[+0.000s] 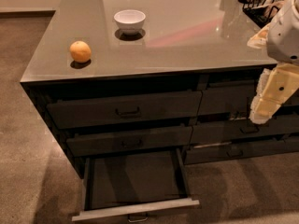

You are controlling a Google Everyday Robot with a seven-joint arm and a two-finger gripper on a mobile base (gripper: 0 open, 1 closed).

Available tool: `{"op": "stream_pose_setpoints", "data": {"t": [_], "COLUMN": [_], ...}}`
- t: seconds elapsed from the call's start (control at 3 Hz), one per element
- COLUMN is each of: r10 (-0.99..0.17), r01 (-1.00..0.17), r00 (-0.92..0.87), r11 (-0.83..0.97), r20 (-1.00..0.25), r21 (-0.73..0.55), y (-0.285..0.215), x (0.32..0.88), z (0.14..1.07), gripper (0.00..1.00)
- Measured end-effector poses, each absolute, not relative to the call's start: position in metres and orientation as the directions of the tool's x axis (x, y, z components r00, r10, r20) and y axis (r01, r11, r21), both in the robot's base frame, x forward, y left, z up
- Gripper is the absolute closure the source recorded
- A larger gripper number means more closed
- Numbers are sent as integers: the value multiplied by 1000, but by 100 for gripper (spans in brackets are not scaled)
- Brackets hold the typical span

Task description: Close bottom drawer

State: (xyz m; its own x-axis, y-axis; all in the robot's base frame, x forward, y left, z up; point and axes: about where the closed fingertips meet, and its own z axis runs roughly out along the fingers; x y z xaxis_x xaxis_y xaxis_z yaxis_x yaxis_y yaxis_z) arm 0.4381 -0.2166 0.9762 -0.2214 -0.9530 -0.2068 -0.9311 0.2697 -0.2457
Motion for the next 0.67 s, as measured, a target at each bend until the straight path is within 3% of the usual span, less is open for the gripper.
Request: {"op": "stream_pose_setpoints", "data": {"t": [0.67], "r10": [-954], "r01": [-941], "r00": [-219], "r11": [262], "r20": [-206], "r21": [-214], "y": [-214], "x": [450], "z": [926], "gripper": [0]}}
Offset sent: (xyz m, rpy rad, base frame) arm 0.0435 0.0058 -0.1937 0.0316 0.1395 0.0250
